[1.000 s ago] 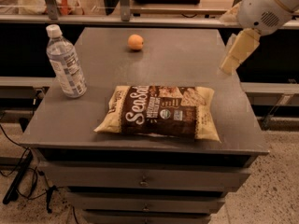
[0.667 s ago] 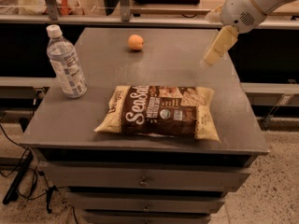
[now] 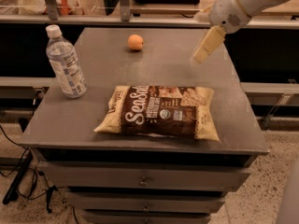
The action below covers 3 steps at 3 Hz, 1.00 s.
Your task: Move orange near brown chip bag
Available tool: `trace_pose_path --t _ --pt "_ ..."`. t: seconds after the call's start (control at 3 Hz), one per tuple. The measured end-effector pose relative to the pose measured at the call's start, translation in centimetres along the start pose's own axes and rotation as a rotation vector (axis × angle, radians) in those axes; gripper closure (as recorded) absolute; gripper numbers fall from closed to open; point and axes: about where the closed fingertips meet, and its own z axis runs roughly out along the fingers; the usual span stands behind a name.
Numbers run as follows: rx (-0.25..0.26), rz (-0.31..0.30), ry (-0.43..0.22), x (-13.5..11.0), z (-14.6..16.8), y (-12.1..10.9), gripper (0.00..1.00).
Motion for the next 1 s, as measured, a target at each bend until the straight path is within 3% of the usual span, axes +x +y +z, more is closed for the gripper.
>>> trace_pose_path --t 0.67,1.0 --pt "0.031 -0.048 -0.193 -3.1 5.8 -5.5 0.0" --pt "0.058 -0.085 -0.255 -4.7 7.9 -7.1 0.0"
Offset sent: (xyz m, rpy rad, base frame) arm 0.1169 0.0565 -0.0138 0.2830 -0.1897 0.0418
